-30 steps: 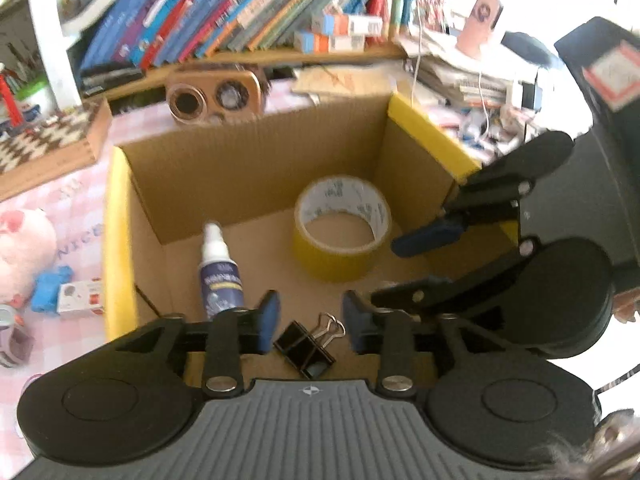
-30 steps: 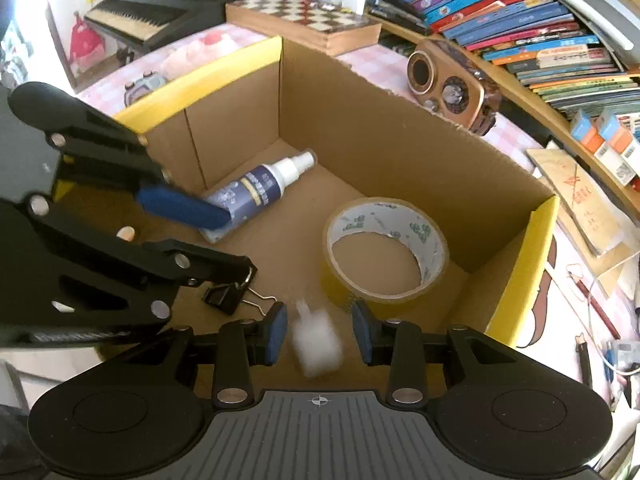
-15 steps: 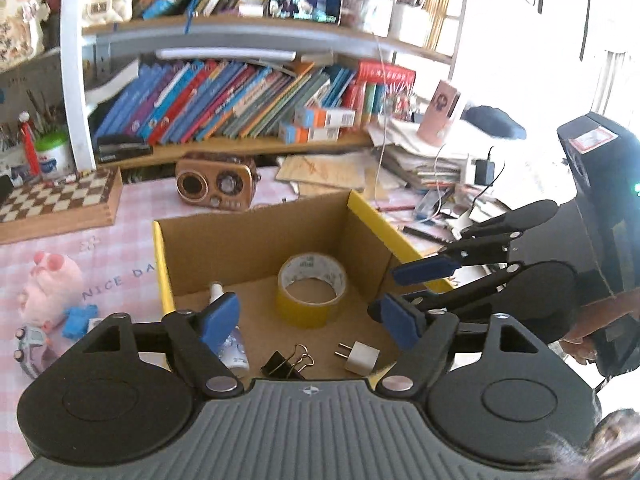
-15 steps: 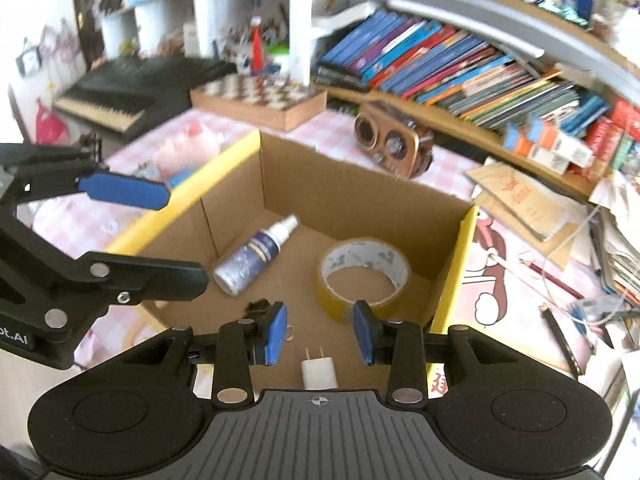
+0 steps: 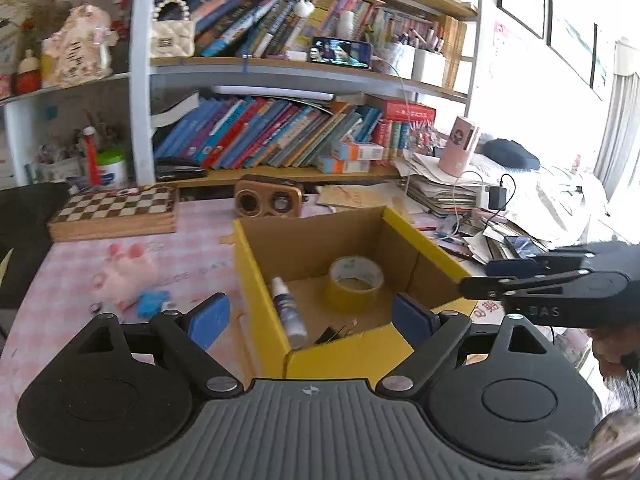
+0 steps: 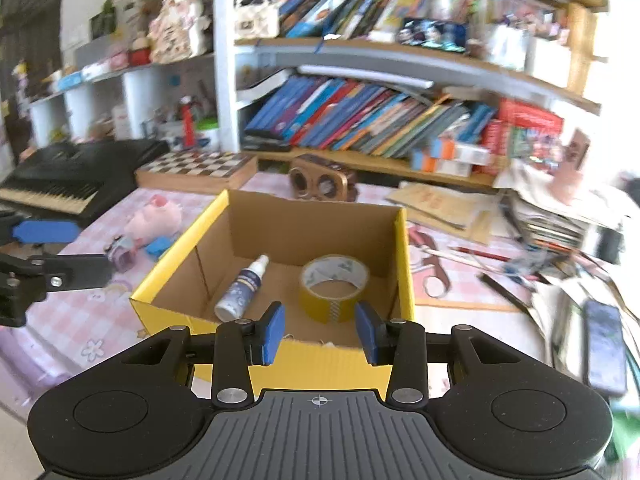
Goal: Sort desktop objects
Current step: 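Withdraw both open tools from the box toward the toy truck and staple box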
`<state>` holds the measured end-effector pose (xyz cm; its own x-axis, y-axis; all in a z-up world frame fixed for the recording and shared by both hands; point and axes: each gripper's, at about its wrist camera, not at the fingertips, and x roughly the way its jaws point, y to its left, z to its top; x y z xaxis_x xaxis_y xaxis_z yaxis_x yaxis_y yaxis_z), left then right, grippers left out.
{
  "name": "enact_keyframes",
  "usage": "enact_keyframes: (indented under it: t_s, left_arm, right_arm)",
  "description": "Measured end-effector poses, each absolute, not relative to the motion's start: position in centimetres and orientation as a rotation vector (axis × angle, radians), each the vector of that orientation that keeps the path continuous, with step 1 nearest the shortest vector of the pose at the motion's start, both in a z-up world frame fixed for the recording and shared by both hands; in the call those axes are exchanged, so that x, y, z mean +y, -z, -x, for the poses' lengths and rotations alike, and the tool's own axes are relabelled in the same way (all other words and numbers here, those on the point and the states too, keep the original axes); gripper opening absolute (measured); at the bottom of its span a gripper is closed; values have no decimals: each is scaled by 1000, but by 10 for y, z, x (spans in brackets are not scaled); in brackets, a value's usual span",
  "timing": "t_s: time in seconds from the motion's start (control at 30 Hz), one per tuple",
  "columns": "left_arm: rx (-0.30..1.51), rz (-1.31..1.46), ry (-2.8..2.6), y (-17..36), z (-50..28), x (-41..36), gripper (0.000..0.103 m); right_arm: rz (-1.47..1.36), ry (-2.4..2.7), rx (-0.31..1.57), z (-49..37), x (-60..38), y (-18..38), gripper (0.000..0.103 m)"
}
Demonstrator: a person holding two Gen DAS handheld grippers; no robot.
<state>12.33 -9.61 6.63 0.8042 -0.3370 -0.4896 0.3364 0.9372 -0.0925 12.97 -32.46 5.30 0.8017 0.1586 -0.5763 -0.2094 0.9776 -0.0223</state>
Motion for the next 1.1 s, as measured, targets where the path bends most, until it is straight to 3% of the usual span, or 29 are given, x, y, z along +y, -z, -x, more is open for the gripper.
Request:
enact_keyframes:
  t_s: [0.37,0.5,1.1]
  left_arm:
    - [518,5,287,-49,-78,-42,97]
    - [531,-12,264,-38,-64,-30,99]
    - [593,-18,177,-17,-34,31,103]
  right_arm:
    - [3,-49,571,-69,-285,-33,44]
    - [5,-21,570,-52,-266,-23,58]
    - [44,-60,634,-24,-193,-5,92]
